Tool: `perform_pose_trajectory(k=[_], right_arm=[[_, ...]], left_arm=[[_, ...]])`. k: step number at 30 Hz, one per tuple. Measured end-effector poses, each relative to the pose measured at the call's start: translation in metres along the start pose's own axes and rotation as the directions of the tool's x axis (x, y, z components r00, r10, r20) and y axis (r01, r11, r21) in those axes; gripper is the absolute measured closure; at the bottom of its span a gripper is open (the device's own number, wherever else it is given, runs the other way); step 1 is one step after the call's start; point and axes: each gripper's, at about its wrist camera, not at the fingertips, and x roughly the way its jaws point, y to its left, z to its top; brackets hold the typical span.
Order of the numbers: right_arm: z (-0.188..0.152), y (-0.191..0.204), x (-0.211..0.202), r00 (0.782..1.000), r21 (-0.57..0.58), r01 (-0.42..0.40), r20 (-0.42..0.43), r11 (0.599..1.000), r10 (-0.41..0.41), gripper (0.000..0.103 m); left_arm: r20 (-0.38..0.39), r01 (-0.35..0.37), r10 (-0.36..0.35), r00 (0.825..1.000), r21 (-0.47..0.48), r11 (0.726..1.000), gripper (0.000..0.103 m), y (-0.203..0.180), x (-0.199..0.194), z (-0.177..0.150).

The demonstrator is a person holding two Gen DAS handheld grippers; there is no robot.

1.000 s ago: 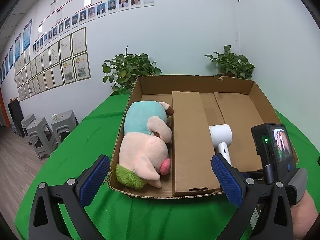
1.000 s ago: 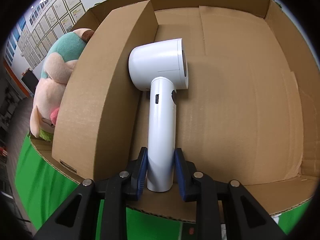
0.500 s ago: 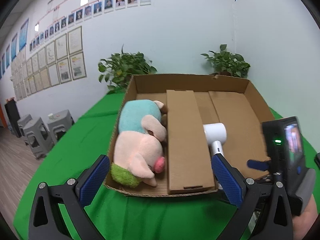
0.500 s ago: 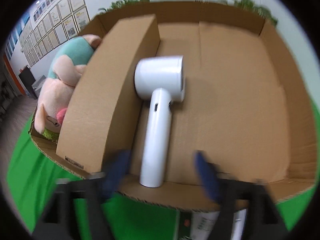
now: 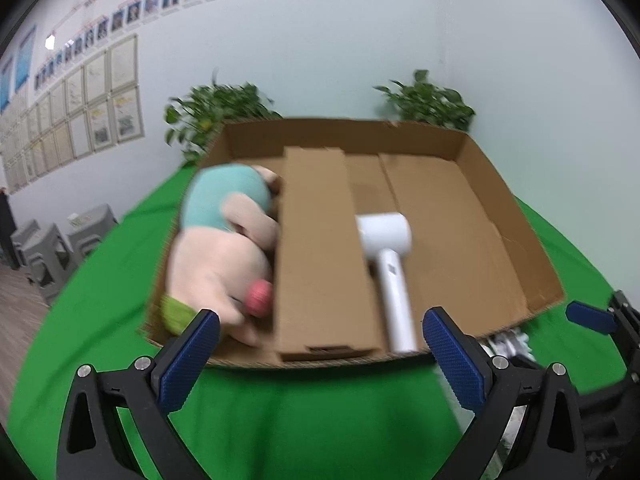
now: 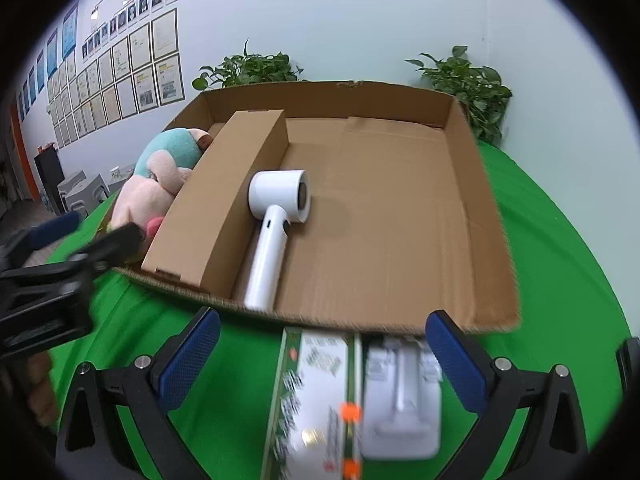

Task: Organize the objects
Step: 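Move the right gripper to the white-and-green medicine box and grasp it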

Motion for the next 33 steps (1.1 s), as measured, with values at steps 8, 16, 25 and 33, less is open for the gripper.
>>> perform_pose_trajectory(k=[8, 16, 25, 33], right_arm=[[-0.060, -0.004, -0.011, 0.989, 0.003, -0.093, -0.118, 0.996, 0.093, 0.001], [-0.088, 0.004, 0.002, 0.972, 0.032, -0.117, -0.204, 0.993, 0.121, 0.007], [-0.091, 0.027, -0.005, 0.961, -0.013, -0.197, -0.199, 0.980, 0.190, 0.029], [-0.093, 0.030, 0.004, 0.955, -0.009, -0.197, -0.228, 0.980, 0.190, 0.015]], left_arm=[[-0.143, 0.258, -0.267, 0.953, -0.078, 0.963, 0.001, -0.023, 0.024, -0.022], [-0.284, 0.405, -0.452, 0.845, -0.213, 0.889, 0.001, -0.035, 0.054, -0.054], [-0.316, 0.471, -0.571, 0.758, -0.340, 0.814, 0.006, -0.024, 0.063, -0.077], [-0.313, 0.503, -0.617, 0.722, -0.374, 0.779, 0.013, -0.027, 0.059, -0.089]])
